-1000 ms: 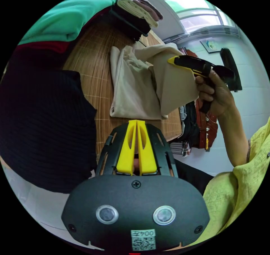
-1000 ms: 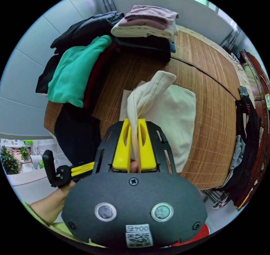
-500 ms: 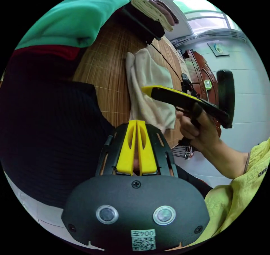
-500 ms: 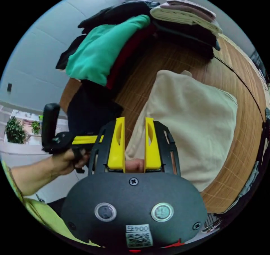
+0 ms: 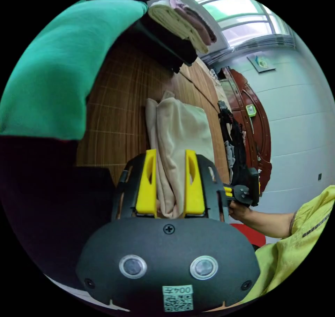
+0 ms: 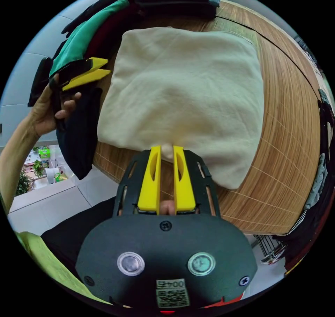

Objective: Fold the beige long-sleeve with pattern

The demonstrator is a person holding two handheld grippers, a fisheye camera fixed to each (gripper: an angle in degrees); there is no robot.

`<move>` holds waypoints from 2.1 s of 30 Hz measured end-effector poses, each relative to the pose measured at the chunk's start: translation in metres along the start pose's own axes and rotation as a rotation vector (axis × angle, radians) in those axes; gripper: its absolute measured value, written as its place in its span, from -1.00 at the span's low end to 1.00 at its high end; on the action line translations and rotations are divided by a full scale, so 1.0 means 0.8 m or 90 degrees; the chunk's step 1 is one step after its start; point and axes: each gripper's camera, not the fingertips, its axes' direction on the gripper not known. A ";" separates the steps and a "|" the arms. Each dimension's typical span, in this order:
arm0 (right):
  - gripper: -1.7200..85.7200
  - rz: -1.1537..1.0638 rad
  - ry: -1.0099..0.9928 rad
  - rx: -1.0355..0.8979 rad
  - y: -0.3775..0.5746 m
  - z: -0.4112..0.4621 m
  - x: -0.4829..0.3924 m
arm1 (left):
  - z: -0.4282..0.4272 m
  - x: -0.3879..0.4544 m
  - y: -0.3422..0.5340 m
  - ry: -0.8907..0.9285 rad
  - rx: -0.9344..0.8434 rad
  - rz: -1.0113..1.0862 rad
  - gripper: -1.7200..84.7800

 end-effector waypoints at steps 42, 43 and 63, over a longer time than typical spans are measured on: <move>-0.79 -0.007 -0.163 0.244 -0.163 -0.139 0.056 | 0.567 -0.046 0.107 -0.775 0.135 0.487 -0.86; -0.79 -0.003 -0.156 0.229 -0.171 -0.132 0.057 | 0.538 -0.079 0.061 -0.716 0.095 0.416 -0.84; -0.98 -0.040 0.058 0.154 -0.003 -0.042 0.069 | 0.111 -0.248 -0.396 -0.036 0.002 0.004 -0.92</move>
